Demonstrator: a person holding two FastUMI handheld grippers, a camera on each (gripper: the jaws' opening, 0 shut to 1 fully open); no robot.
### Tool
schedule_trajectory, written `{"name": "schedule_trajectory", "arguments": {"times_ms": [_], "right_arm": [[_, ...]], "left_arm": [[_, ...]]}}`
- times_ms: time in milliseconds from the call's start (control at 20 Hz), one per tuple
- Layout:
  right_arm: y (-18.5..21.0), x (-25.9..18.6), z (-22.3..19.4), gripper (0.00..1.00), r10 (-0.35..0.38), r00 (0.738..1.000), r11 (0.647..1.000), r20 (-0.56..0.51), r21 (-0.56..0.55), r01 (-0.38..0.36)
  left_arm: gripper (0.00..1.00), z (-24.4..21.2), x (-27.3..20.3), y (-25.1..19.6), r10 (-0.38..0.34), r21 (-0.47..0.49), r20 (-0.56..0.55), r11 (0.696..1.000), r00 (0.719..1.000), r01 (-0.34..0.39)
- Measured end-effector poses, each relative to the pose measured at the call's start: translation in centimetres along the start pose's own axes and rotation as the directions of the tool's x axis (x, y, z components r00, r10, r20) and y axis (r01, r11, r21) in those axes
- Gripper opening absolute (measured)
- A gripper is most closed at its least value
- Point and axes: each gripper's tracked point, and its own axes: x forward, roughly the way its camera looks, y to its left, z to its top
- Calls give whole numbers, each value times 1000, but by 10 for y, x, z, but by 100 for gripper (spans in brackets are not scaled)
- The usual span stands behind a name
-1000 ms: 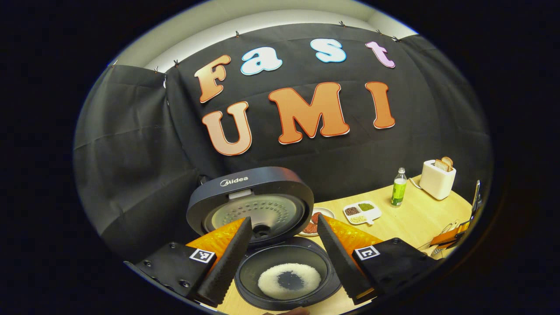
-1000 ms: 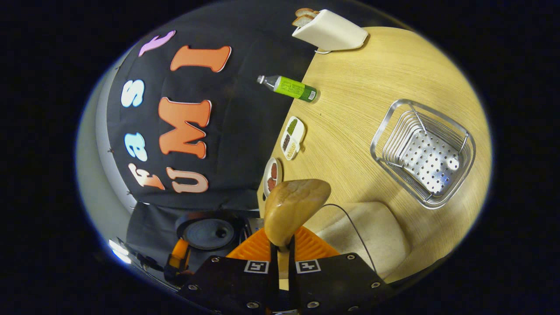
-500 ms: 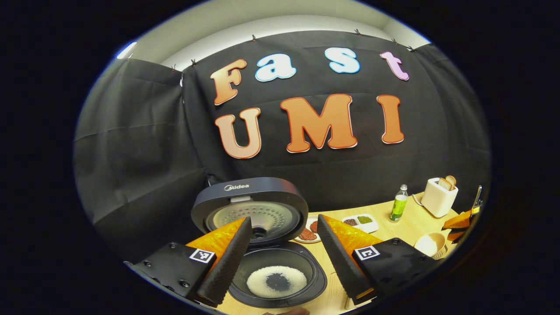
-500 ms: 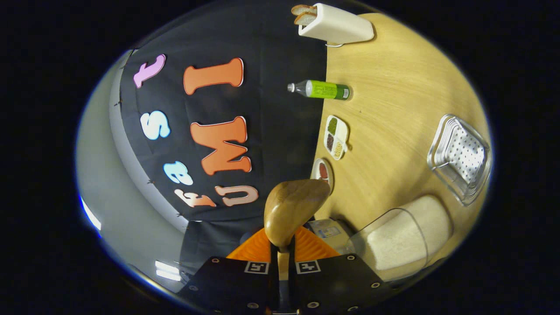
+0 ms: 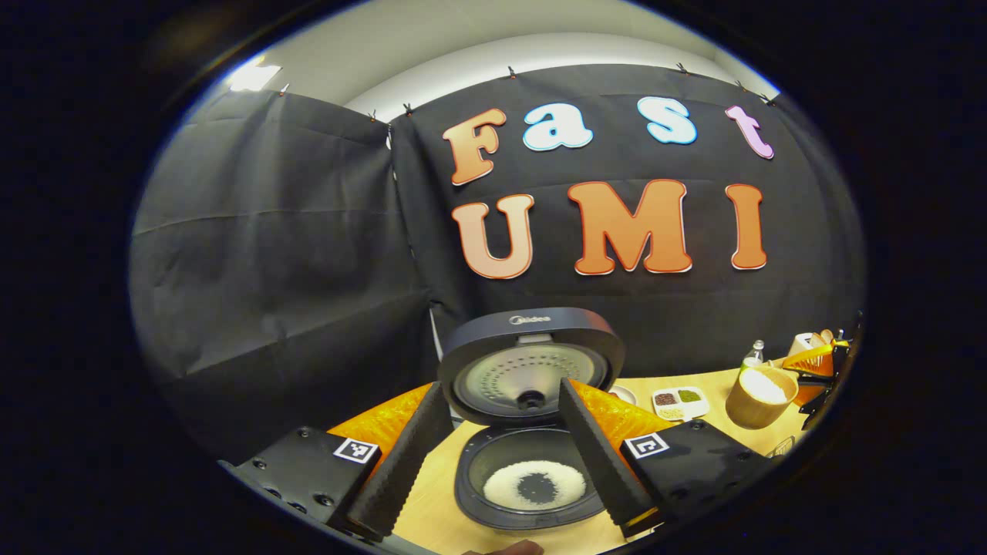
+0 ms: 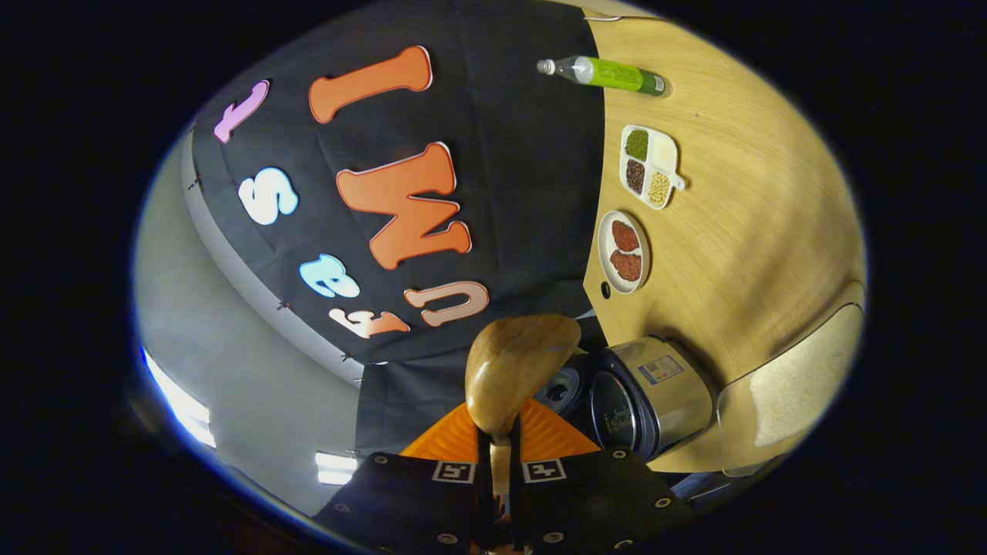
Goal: Close the left gripper, press the button to open the rice cooker; take a wooden spoon from the chopstick holder with the right hand, scoop a spoonful of rice and pour it into the rice cooker, then put the wooden spoon back into the chopstick holder.
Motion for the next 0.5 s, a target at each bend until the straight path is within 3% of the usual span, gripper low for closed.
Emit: {"name": "schedule_trajectory", "arguments": {"times_ms": [350,400,450,500], "right_arm": [[-11,63,-30,8,-97,993,995,-67,-40,94],[-12,70,-35,8,-107,992,994,-74,-40,104],[-14,76,-40,8,-116,990,992,-79,-48,113],[-17,84,-44,8,-136,988,989,-76,-61,132]], "left_arm": [[100,-14,-13,57,117,-18,-22,993,993,-118],[93,-17,-13,63,130,-19,-28,991,991,-131],[100,-20,-14,68,139,-22,-34,990,990,-140],[100,-23,-15,72,148,-24,-40,989,988,-149]]}}
